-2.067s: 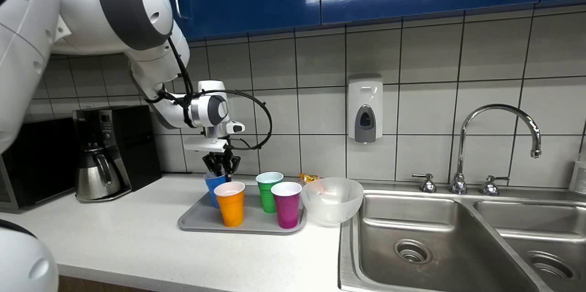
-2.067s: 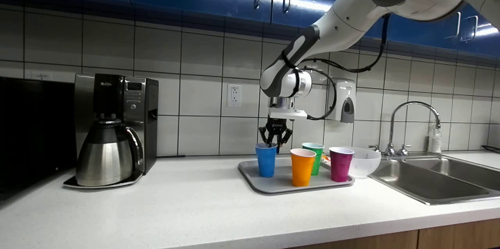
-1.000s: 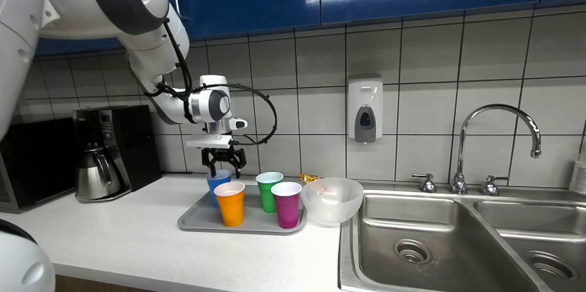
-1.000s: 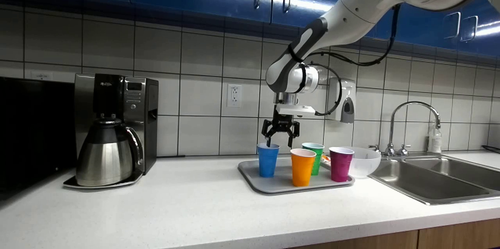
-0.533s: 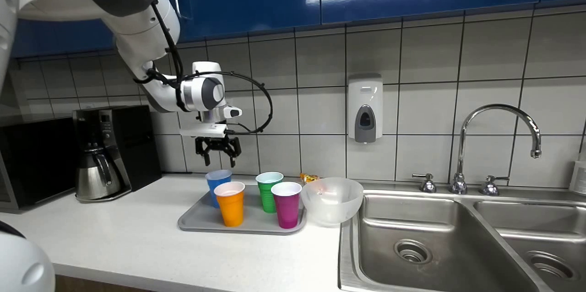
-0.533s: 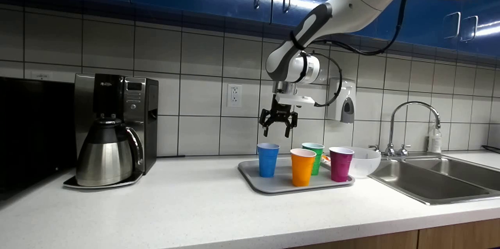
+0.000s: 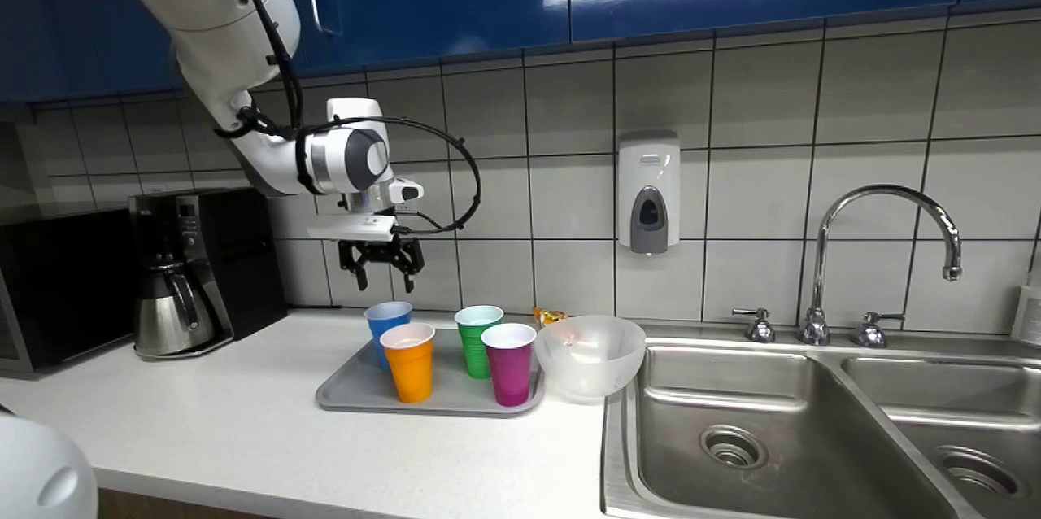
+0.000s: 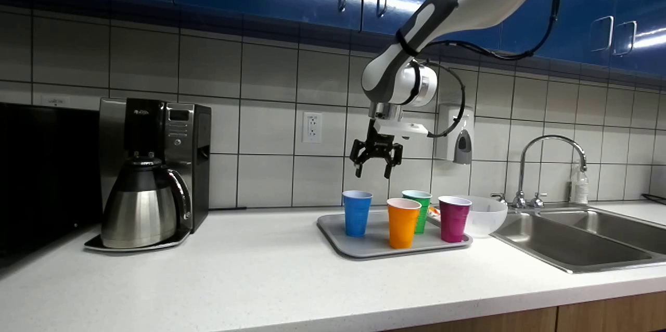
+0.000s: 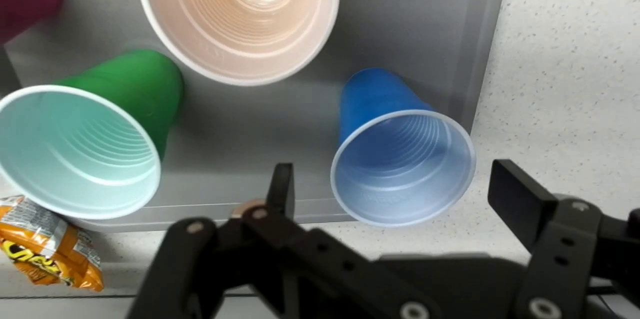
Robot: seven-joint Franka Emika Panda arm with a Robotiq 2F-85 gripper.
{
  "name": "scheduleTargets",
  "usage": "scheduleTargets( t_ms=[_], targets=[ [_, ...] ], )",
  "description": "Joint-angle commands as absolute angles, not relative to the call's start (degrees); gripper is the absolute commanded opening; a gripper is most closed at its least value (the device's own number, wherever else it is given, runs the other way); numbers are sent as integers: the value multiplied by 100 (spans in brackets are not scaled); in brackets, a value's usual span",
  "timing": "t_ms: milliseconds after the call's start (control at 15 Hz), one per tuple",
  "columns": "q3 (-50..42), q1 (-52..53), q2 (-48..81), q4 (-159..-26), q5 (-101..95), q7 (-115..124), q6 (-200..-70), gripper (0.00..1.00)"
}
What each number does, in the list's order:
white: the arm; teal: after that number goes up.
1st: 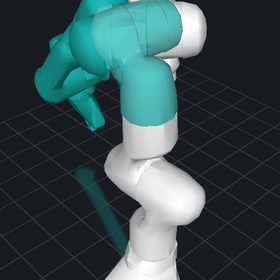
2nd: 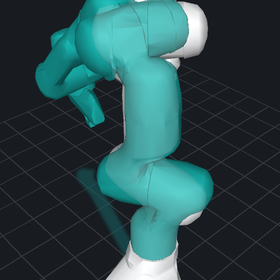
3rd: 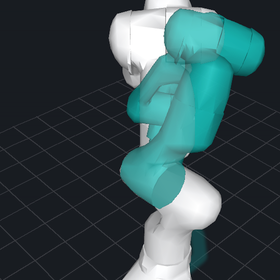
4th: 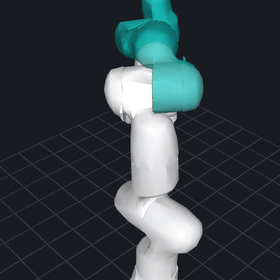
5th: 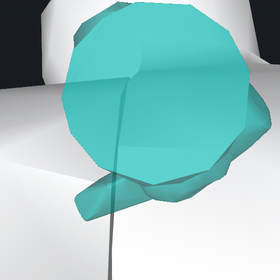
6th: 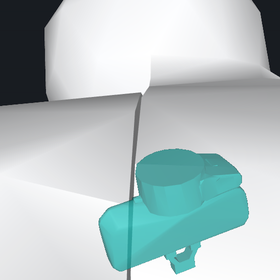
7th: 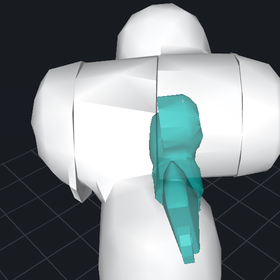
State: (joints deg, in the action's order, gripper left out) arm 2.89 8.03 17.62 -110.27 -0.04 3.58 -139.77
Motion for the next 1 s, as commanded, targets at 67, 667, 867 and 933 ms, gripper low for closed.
scheduleTargets(
  t_ms=[67,667,867,933],
  targets=[
    [313,714,981,-11917,-97,315,-14277,100],
    [263,619,-329,-13289,-224,443,-14251,100],
    [269,562,-661,-13634,-192,430,-14154,100],
    [303,587,-255,-13263,-77,361,-14183,100]
  ],
)
